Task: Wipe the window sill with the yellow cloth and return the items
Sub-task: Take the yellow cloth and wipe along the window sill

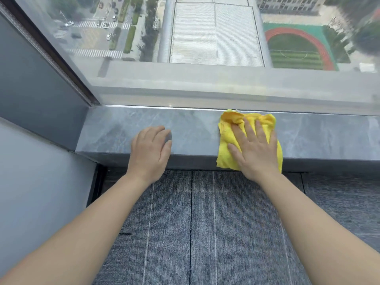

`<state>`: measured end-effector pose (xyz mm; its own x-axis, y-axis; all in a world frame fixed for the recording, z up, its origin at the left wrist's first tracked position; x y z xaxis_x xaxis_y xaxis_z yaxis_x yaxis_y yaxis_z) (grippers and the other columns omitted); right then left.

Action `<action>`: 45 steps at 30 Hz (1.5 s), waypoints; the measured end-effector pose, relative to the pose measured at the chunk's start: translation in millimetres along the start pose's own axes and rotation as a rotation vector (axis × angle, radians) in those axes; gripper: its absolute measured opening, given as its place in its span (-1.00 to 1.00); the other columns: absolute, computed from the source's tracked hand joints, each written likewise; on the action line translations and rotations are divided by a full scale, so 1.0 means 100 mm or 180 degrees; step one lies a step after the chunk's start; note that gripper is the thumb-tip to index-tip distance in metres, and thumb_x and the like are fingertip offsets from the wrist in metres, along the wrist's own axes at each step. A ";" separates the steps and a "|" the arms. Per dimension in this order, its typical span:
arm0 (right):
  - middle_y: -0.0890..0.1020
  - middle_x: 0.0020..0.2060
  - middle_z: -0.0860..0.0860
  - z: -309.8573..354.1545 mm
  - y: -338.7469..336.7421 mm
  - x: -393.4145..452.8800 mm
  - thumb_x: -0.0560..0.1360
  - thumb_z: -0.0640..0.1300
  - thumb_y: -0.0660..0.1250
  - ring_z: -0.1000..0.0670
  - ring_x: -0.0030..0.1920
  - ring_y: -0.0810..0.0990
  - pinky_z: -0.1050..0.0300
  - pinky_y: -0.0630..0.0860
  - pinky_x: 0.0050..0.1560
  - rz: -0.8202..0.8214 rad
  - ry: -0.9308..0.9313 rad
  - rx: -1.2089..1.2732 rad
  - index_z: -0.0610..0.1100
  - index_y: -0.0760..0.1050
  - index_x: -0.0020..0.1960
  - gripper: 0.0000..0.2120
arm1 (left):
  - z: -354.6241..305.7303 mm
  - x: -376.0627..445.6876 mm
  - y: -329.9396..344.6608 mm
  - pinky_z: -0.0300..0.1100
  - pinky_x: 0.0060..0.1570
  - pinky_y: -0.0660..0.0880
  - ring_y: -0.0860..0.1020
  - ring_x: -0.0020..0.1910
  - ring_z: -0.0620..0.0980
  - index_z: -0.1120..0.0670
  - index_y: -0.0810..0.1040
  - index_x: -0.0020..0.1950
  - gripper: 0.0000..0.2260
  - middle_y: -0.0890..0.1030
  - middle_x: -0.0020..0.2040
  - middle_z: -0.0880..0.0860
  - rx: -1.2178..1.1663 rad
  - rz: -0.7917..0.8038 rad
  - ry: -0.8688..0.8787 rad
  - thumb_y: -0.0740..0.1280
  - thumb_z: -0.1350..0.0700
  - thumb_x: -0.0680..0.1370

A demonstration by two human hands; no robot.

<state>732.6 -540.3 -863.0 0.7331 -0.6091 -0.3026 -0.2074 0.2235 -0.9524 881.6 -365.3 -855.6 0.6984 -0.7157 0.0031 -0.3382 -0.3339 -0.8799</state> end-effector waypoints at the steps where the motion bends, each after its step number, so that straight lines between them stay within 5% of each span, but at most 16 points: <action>1: -0.13 0.55 0.04 -0.01 -0.02 0.03 0.53 0.24 -0.15 -0.10 0.54 -0.22 -0.28 -0.21 0.44 0.0049 0.0226 0.0095 0.09 -0.10 0.51 -0.41 | -0.02 0.03 0.00 0.09 0.32 0.20 0.36 0.31 0.19 0.14 0.45 0.25 -0.42 0.48 0.30 0.16 0.0015 0.0024 0.0039 -0.10 -0.11 0.43; 9: -0.22 0.52 -0.18 0.52 -0.10 0.38 0.55 0.22 -0.08 -0.31 0.49 -0.28 -0.44 -0.24 0.37 0.0119 0.1489 0.0785 -0.10 -0.13 0.52 -0.34 | -0.16 0.19 -0.01 0.01 0.38 0.10 0.26 0.40 0.14 0.10 0.40 0.31 -0.34 0.40 0.39 0.13 -0.0245 0.0180 0.0120 -0.17 -0.17 0.38; 18: -0.23 0.53 0.07 0.32 -0.10 0.07 0.60 0.11 -0.12 -0.06 0.52 -0.31 -0.19 -0.29 0.46 0.0460 -0.0078 0.0237 0.19 -0.16 0.49 -0.52 | -0.31 0.21 0.04 -0.03 0.35 0.12 0.27 0.39 0.12 0.10 0.41 0.30 -0.30 0.40 0.38 0.12 -0.0389 0.0410 0.0294 -0.19 -0.20 0.35; 27: -0.24 0.53 0.04 -0.33 -0.11 0.14 0.53 0.27 -0.05 -0.13 0.52 -0.32 -0.33 -0.30 0.41 0.0296 0.0750 0.0513 0.16 -0.19 0.50 -0.38 | -0.58 0.21 0.17 -0.04 0.35 0.10 0.27 0.38 0.09 0.07 0.38 0.32 -0.30 0.39 0.40 0.07 -0.0442 0.0201 0.0253 -0.21 -0.20 0.36; 34: -0.18 0.54 -0.08 -0.19 -0.10 0.33 0.54 0.23 -0.08 -0.28 0.51 -0.24 -0.45 -0.24 0.36 -0.0152 0.1659 0.0860 -0.01 -0.06 0.52 -0.37 | -0.48 0.08 0.19 -0.01 0.35 0.13 0.28 0.38 0.12 0.08 0.37 0.33 -0.33 0.40 0.39 0.10 -0.0075 0.0113 -0.0035 -0.19 -0.19 0.39; 41: -0.12 0.55 0.01 -0.45 -0.07 0.07 0.59 0.10 -0.14 -0.09 0.54 -0.21 -0.20 -0.21 0.47 -0.0115 -0.0400 0.0089 0.08 -0.06 0.51 -0.51 | -0.80 0.05 0.29 0.04 0.32 0.19 0.31 0.35 0.16 0.11 0.39 0.31 -0.31 0.42 0.36 0.13 -0.0028 0.0079 -0.0095 -0.20 -0.18 0.37; 45: -0.12 0.55 0.03 -0.86 -0.05 -0.09 0.49 0.15 -0.26 -0.04 0.54 -0.21 -0.07 -0.25 0.49 0.0013 -0.0698 -0.0059 0.08 -0.09 0.51 -0.41 | -1.08 0.09 0.48 0.02 0.34 0.18 0.28 0.38 0.13 0.09 0.37 0.32 -0.44 0.39 0.39 0.11 0.0019 0.0171 -0.0145 -0.10 -0.13 0.45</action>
<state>671.4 -602.0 -858.8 0.8552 -0.4276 -0.2928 -0.2208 0.2104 -0.9523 803.8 -453.8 -846.2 0.7074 -0.7038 -0.0657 -0.3723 -0.2920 -0.8810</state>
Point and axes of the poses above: each hand's wrist, its own x-axis towards the middle knuckle, its own y-axis out of the palm, z = x × y, the point moved 4 cm from there along x, towards the middle knuckle
